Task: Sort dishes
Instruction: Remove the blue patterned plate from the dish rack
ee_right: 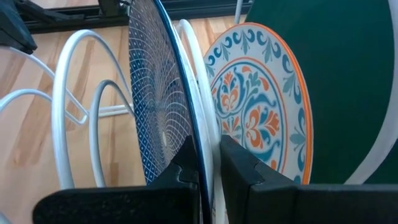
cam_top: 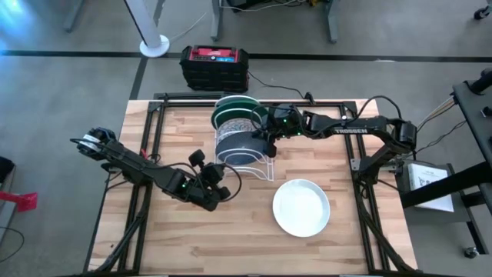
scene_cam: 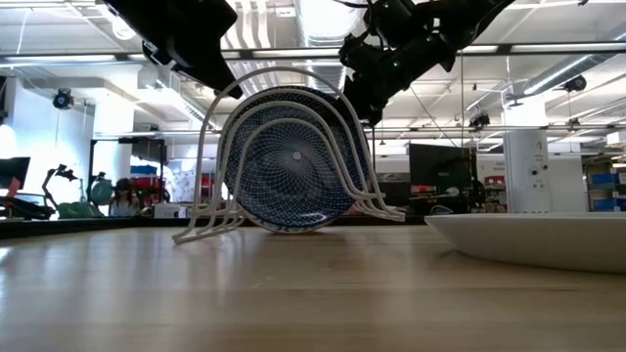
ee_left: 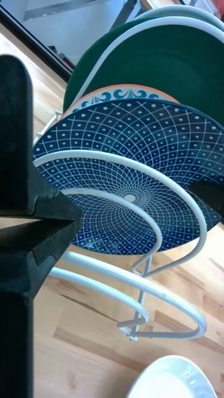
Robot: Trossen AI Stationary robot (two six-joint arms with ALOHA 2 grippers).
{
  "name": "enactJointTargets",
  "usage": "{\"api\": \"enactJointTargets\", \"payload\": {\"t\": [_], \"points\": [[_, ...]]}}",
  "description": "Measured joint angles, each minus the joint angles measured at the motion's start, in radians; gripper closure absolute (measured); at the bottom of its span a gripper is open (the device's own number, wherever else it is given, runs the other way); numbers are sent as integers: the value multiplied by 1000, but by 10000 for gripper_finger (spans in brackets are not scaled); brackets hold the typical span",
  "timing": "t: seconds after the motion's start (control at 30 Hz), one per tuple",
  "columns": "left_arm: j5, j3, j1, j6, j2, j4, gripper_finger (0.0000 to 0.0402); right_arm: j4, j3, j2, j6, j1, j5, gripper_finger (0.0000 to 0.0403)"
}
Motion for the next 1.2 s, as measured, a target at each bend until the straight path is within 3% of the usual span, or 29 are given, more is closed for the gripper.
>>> {"api": "enactJointTargets", "payload": {"t": [0.37, 0.53, 1.2], "points": [[10, 0, 7, -8, 0, 3, 401, -34, 2, -26, 30, 20, 44, 384], [8, 0, 8, -8, 0, 3, 401, -92, 2, -60, 23, 43, 113, 385], [10, 0, 13, 0, 1, 20, 401, -107, -3, -96, 22, 50, 126, 385]]}}
